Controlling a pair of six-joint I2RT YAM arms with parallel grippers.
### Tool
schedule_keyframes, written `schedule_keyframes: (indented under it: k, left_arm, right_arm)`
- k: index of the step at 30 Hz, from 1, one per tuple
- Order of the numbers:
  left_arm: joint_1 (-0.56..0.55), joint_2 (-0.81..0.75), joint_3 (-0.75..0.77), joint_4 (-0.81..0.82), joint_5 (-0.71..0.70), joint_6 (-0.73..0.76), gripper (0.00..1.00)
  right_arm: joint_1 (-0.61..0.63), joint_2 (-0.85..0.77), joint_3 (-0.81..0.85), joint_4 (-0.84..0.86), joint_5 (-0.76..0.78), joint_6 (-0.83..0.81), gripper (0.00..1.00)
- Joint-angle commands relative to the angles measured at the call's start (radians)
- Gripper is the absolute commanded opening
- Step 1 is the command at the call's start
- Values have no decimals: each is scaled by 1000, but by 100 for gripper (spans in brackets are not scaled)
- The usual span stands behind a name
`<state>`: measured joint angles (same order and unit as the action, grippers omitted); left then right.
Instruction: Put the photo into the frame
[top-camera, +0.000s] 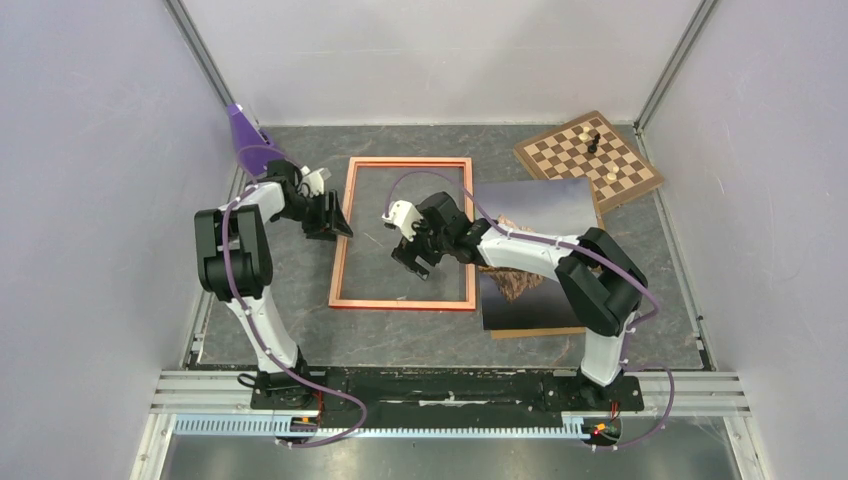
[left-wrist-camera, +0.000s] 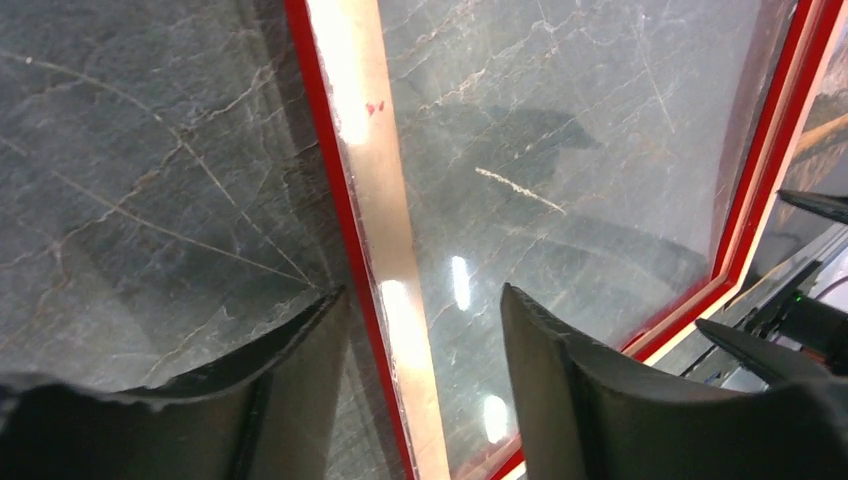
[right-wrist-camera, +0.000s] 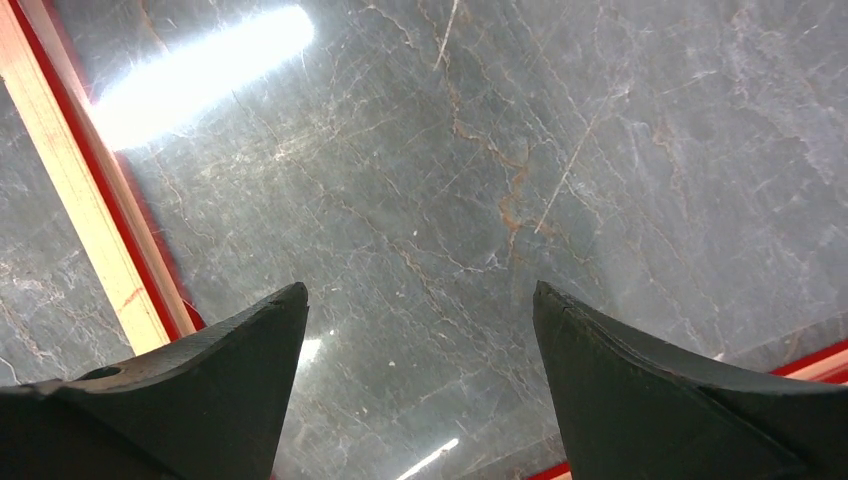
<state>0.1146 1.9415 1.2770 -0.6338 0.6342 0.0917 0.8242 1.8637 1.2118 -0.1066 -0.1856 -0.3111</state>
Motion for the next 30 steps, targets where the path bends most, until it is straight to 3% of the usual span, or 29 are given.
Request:
schedule_keyframes:
  k: [1, 13, 16, 24, 30]
  left_arm:
    - [-9, 22, 29, 24, 50, -9, 56]
    - [18, 37, 47, 10, 44, 17, 16]
    - [35, 38, 64, -6, 47, 27, 3]
    - [72, 21, 92, -47, 112, 0, 2]
    - [90, 36, 104, -73, 263, -81, 2]
  right_arm:
    - [-3, -58, -15, 35, 14, -18, 86]
    - [-5, -85, -53, 53, 20, -23, 86]
    - [-5, -88, -61, 57, 23, -25, 86]
    - [-8, -109, -67, 57, 54, -36, 86]
    - [-30, -141, -87, 69, 93, -39, 86]
